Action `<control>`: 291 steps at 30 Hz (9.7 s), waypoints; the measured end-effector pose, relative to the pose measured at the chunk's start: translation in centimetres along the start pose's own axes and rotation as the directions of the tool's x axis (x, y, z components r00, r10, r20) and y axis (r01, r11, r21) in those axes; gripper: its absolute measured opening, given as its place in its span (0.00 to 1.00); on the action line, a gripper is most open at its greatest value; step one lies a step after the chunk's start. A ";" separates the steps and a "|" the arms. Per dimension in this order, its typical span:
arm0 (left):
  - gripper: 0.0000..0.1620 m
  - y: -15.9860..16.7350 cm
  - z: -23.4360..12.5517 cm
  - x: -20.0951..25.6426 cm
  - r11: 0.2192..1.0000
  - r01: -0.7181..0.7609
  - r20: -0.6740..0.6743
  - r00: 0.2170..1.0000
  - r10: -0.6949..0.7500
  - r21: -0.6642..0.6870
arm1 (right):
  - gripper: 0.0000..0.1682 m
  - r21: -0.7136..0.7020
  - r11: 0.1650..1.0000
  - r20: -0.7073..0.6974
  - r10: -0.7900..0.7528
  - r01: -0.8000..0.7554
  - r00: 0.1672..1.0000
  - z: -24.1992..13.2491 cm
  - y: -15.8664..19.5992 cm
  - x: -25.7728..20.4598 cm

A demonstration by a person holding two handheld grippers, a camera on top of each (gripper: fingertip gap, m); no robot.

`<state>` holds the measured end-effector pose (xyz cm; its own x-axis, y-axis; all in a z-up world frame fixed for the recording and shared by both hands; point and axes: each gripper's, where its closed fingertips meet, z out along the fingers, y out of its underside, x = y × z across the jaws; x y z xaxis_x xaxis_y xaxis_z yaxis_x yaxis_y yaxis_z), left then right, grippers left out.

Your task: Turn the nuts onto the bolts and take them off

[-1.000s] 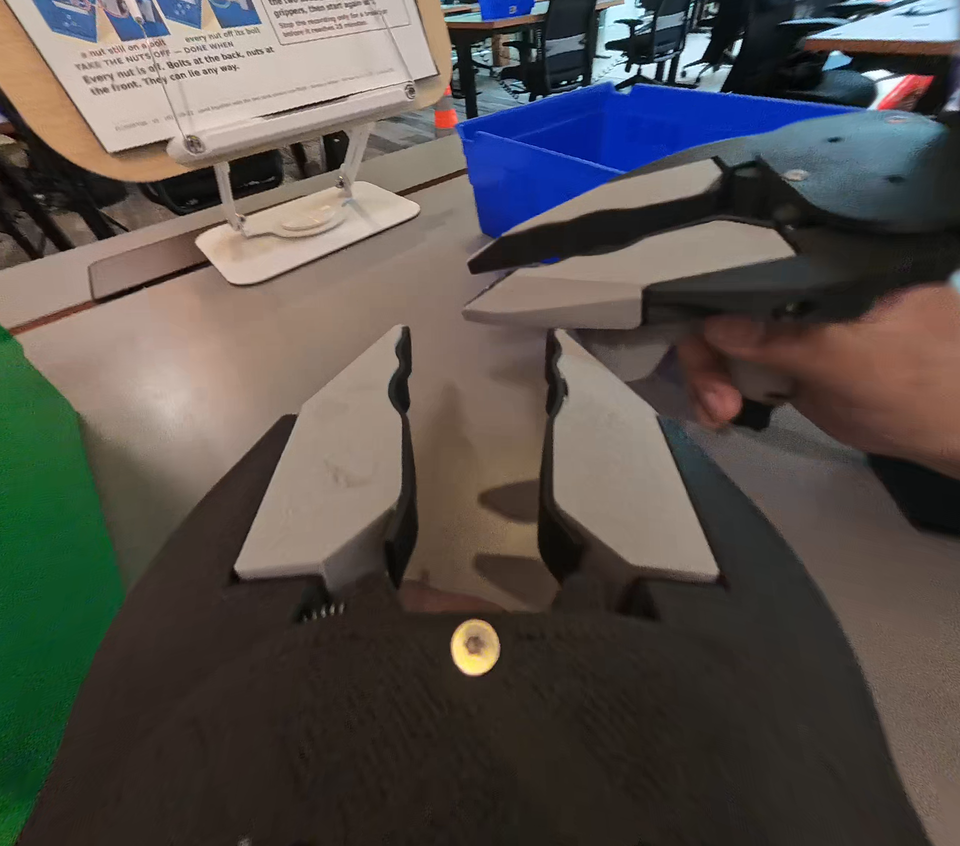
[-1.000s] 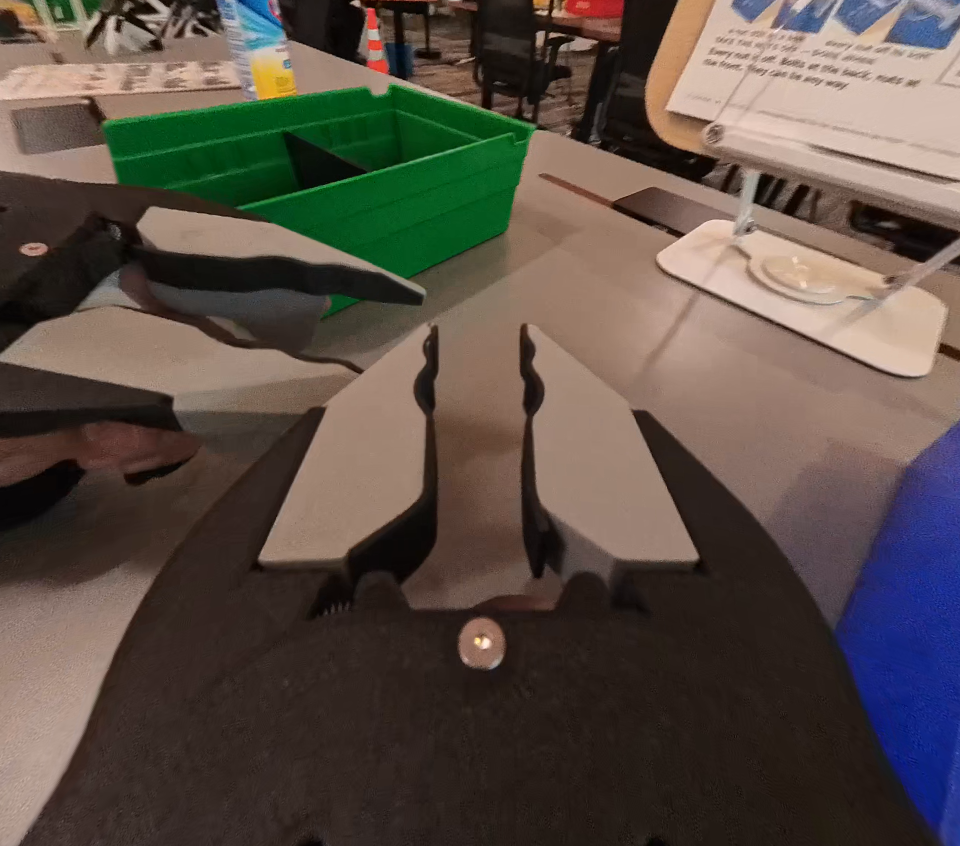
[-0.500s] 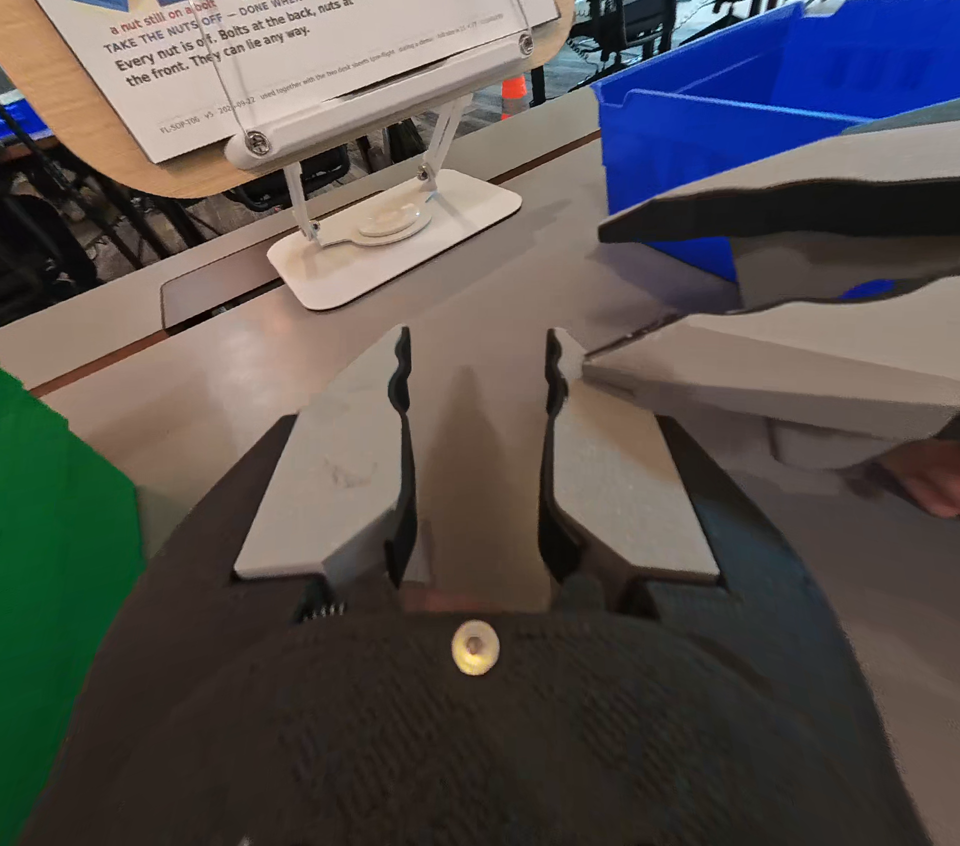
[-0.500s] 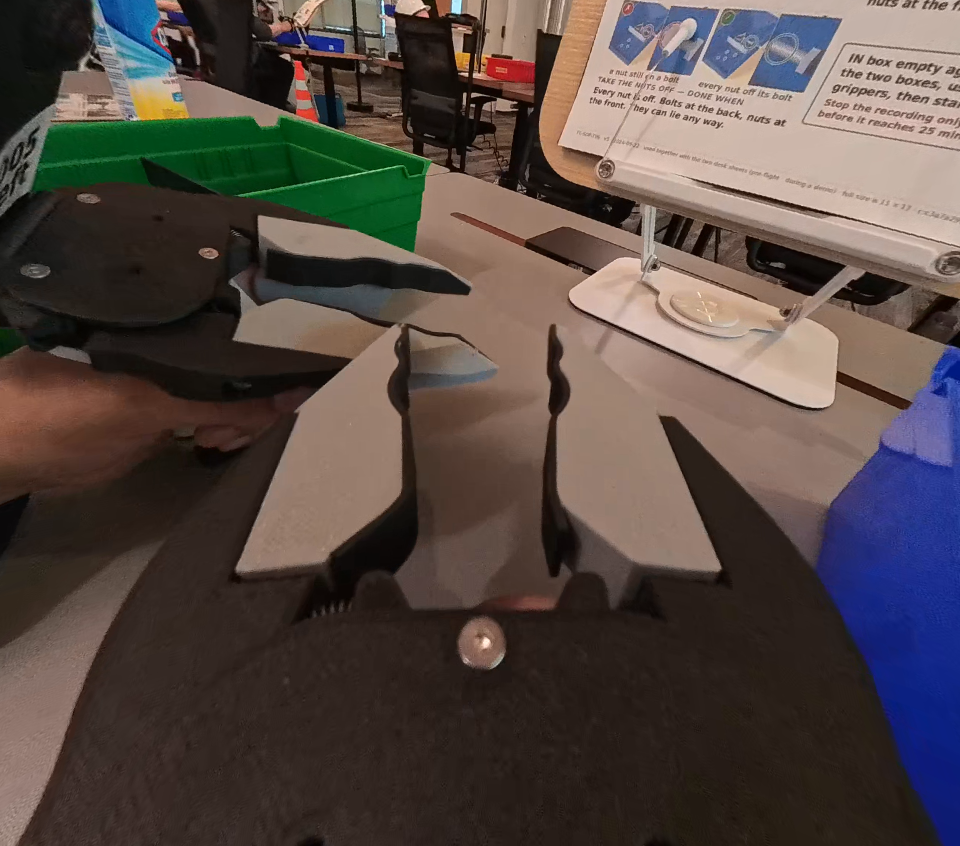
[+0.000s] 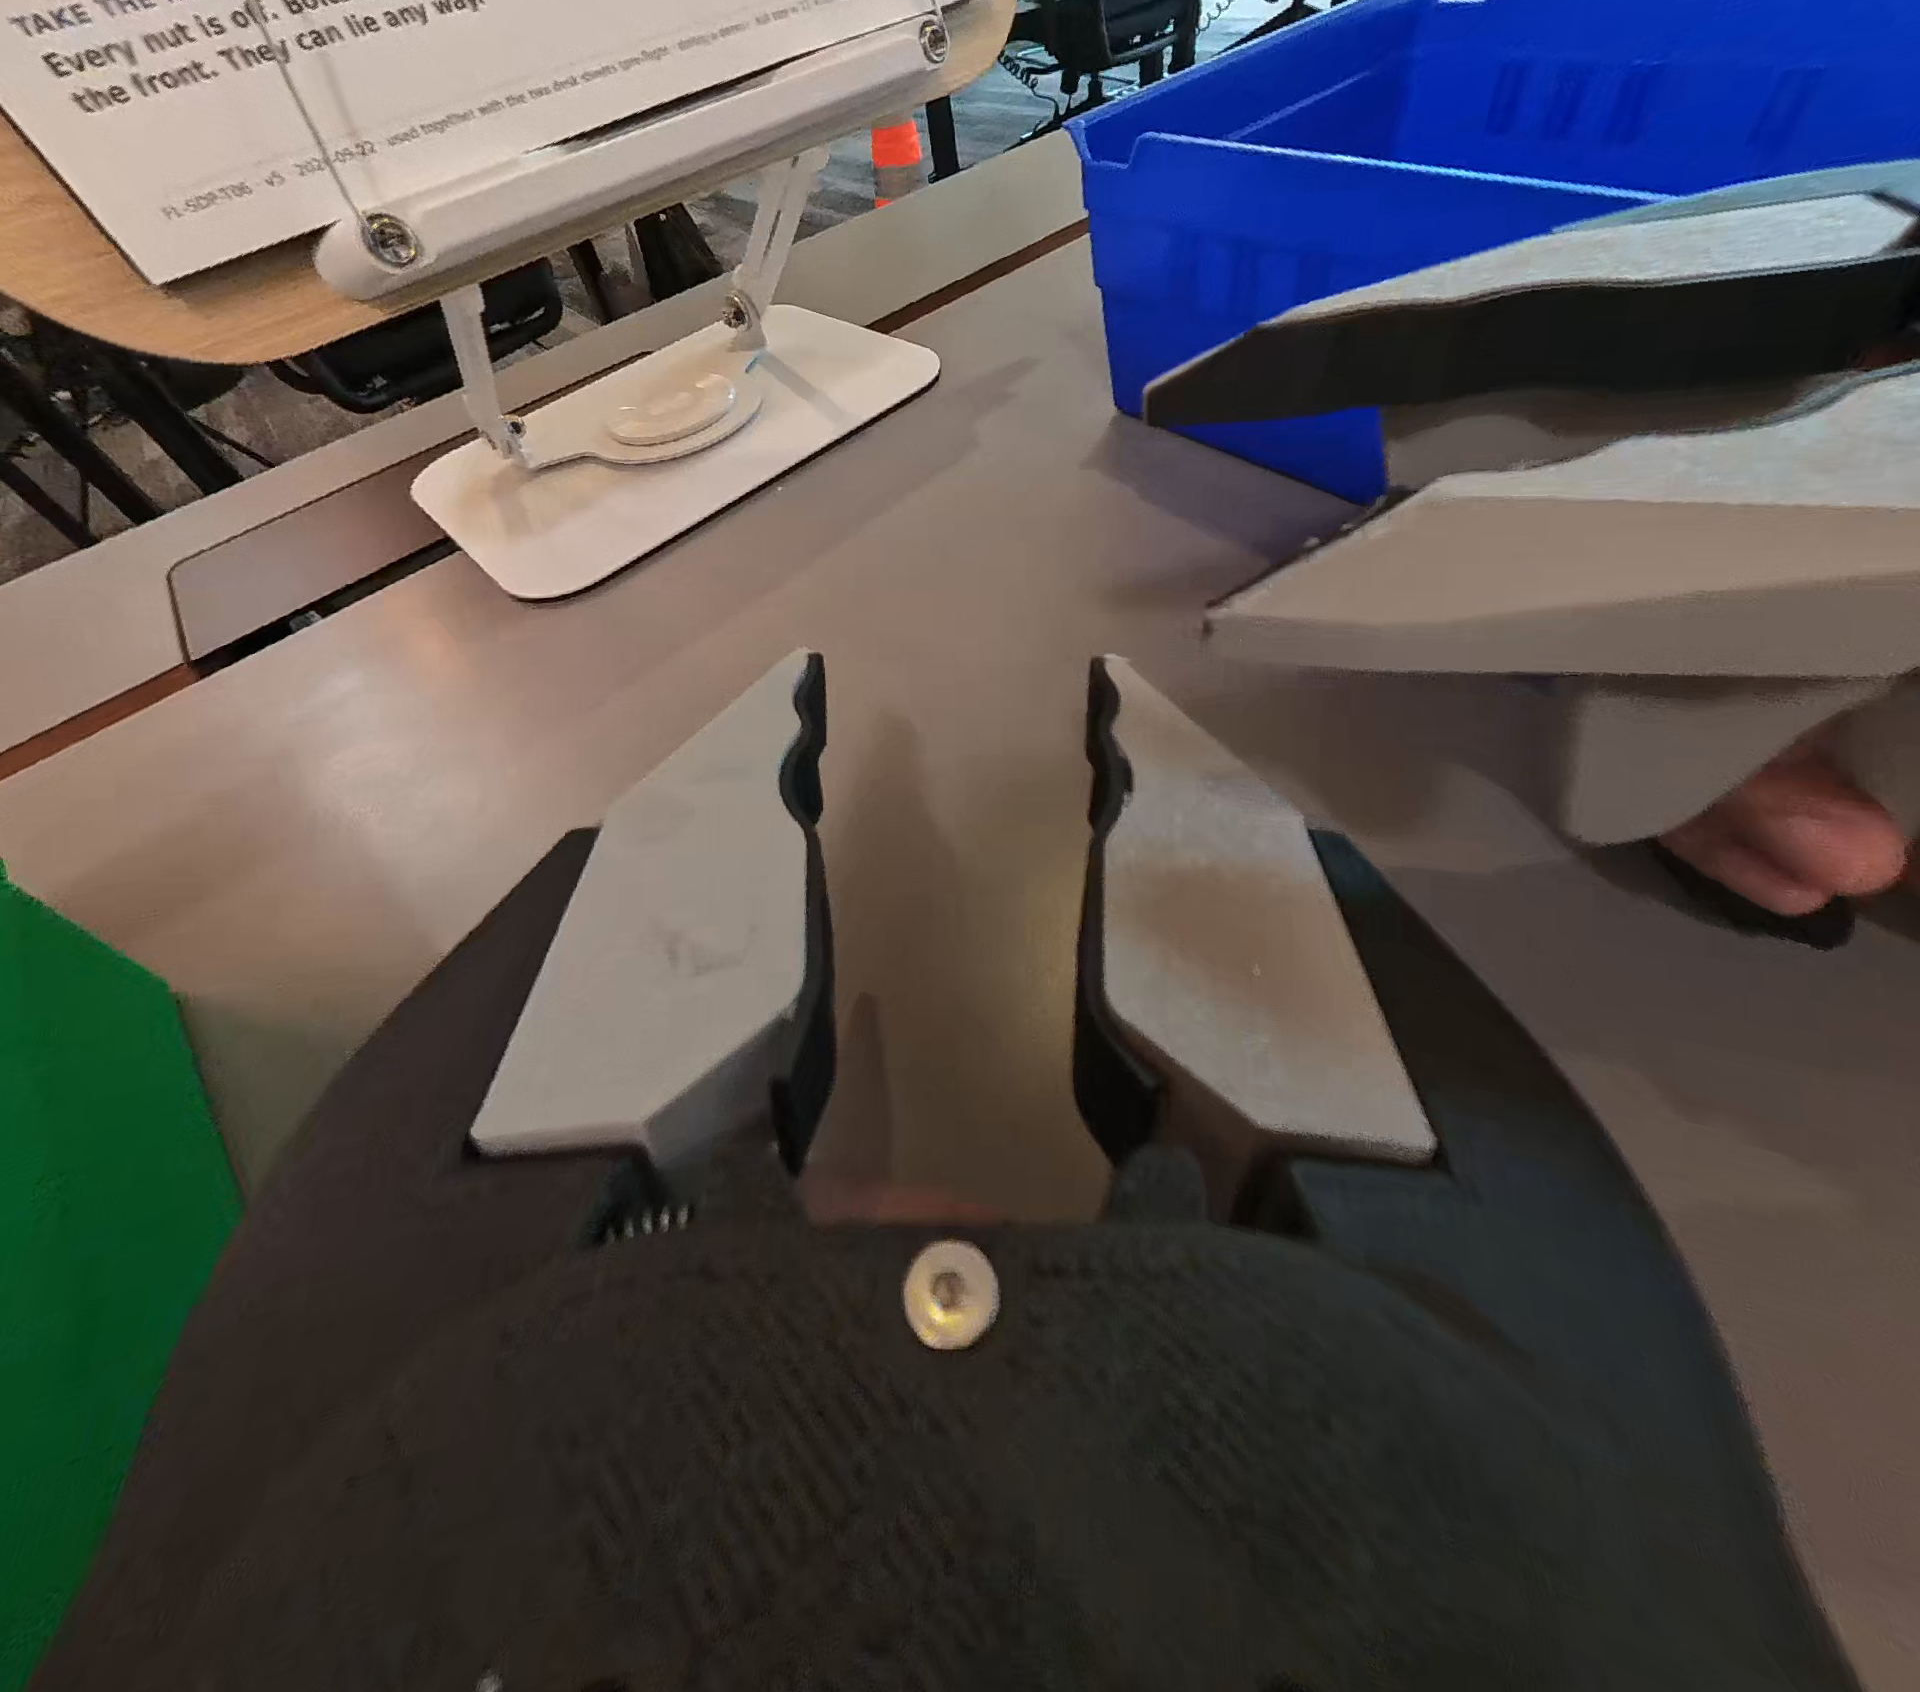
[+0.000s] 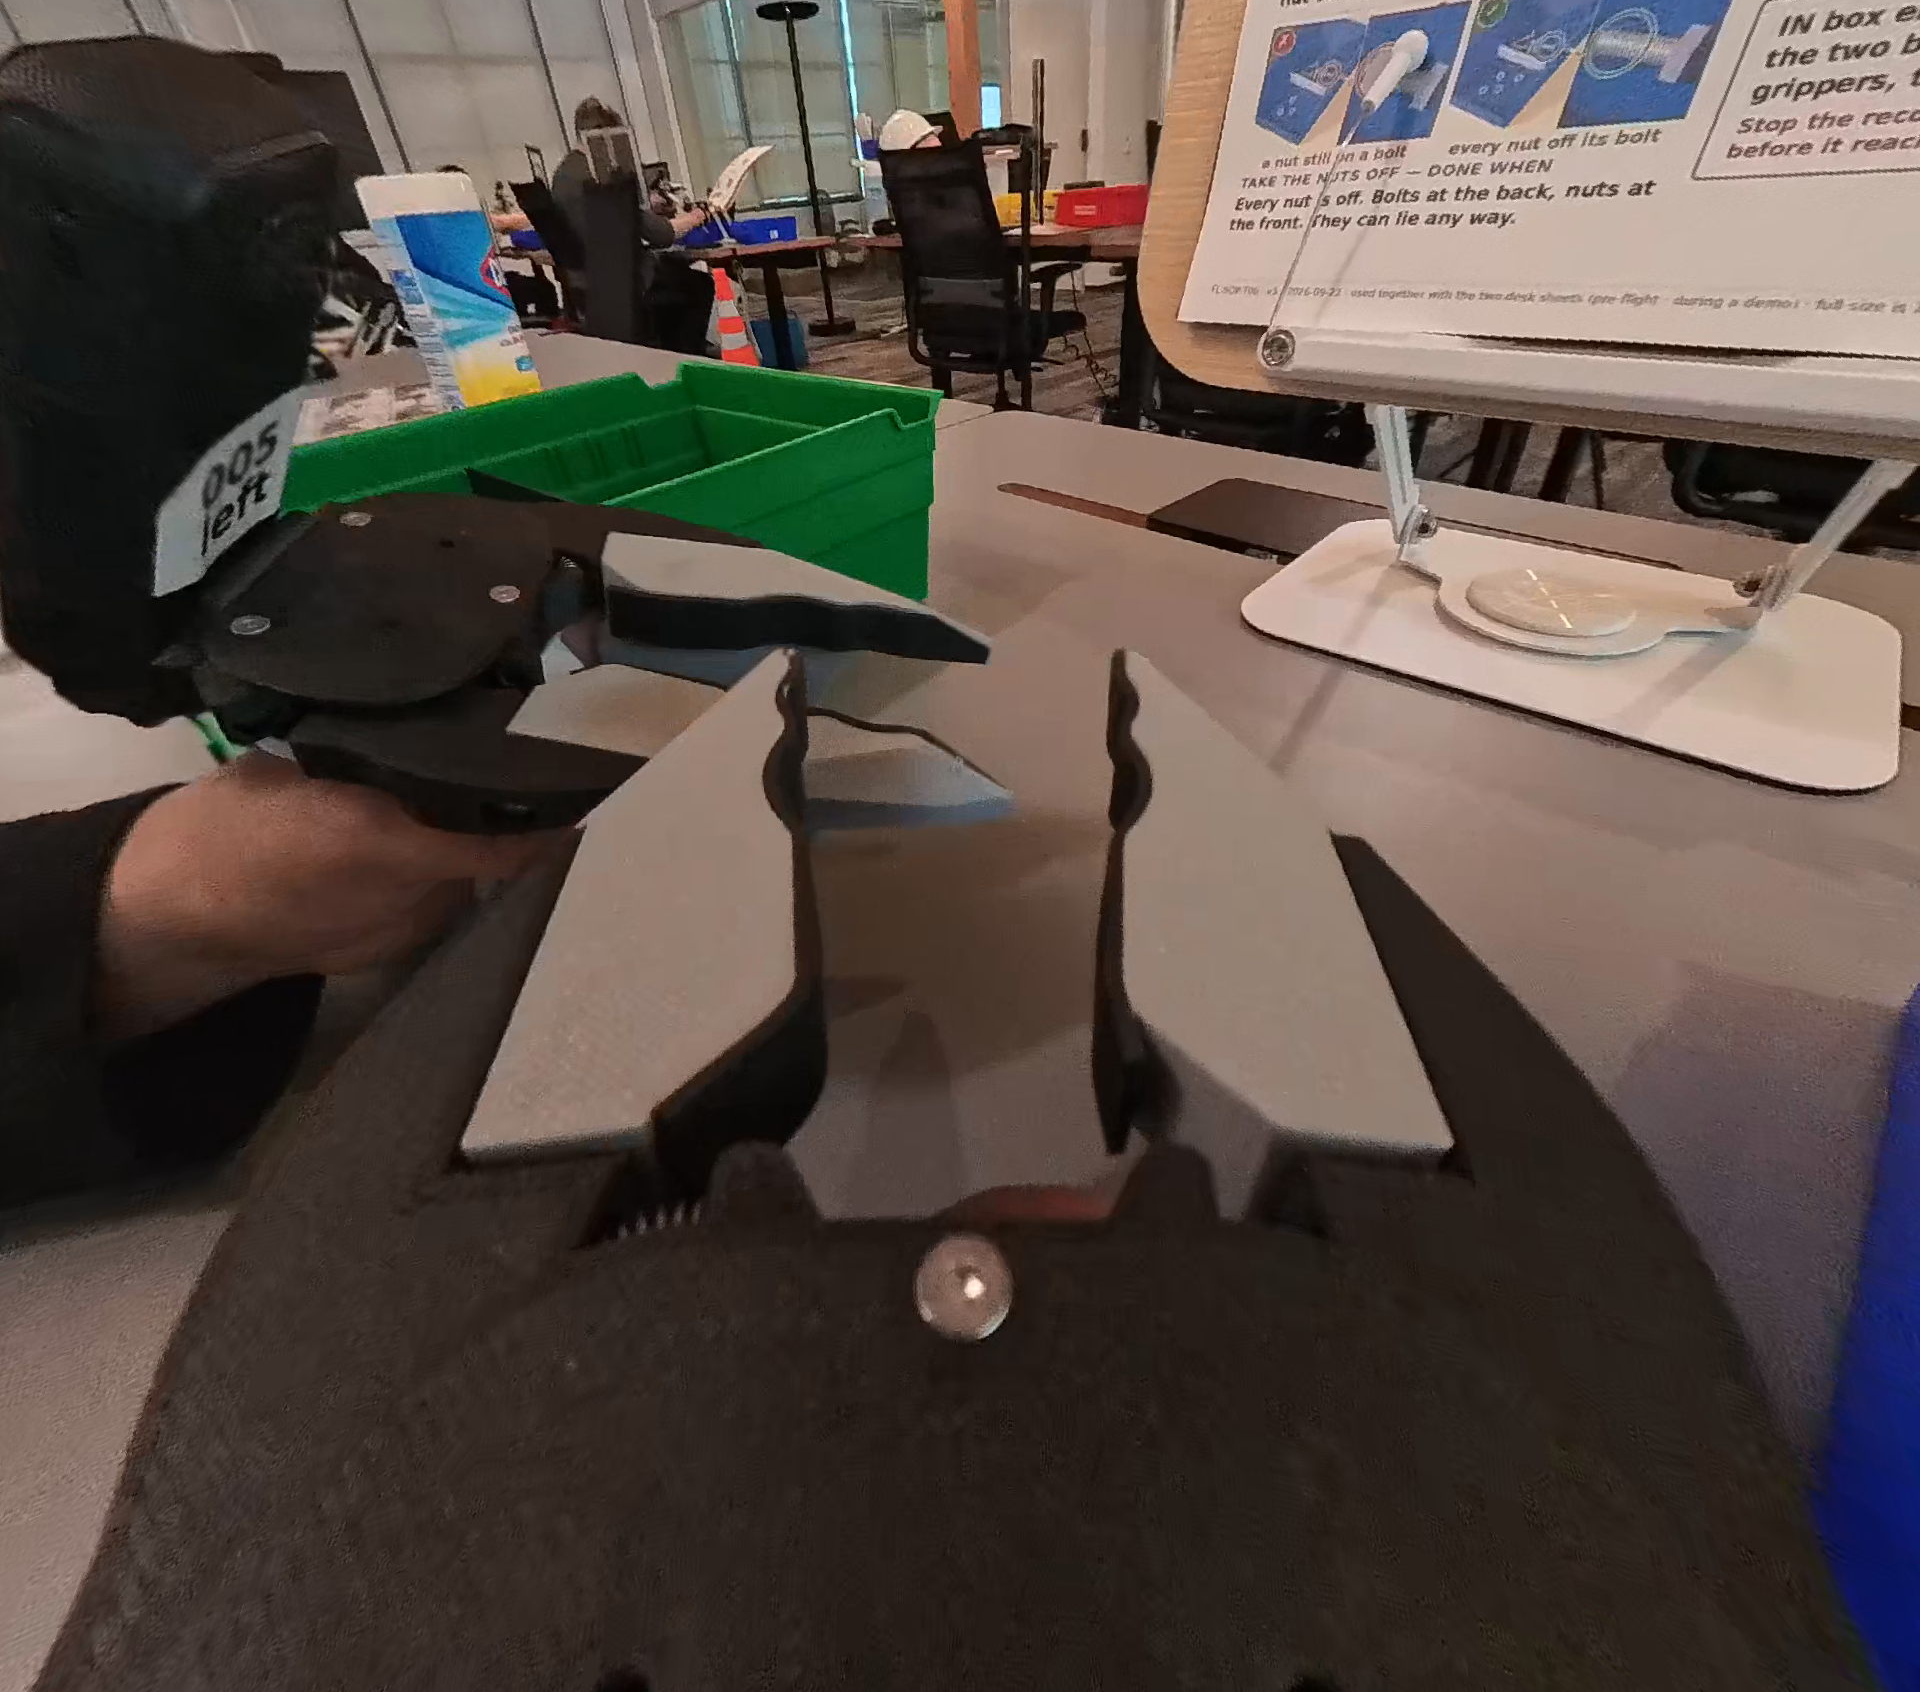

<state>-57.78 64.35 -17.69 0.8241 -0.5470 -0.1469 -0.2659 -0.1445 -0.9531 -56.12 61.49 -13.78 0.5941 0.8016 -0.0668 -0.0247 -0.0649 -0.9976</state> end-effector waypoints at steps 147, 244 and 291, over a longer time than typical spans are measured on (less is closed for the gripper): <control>0.04 -7.0 -7.3 5.8 0.981 0.010 -0.342 0.938 0.058 0.192 | 0.00 -0.066 0.988 0.454 0.157 -0.142 0.877 -3.0 -4.7 -2.9; 0.15 11.2 -22.0 -11.0 0.785 0.121 -0.050 0.980 -0.190 -0.607 | 0.04 -0.317 0.937 0.474 0.025 0.144 0.880 -0.5 5.3 -4.3; 0.09 10.7 -20.8 -18.4 0.655 0.129 0.063 0.990 -0.124 -0.744 | 0.04 -0.331 0.922 0.518 -0.001 0.202 0.855 -0.8 6.0 -5.5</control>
<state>-86.16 55.71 -19.68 0.8805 -0.4720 -0.0438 -0.4399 -0.7791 -0.4465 -58.92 56.20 -19.40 0.0917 0.9936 -0.0654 0.3640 -0.0946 -0.9266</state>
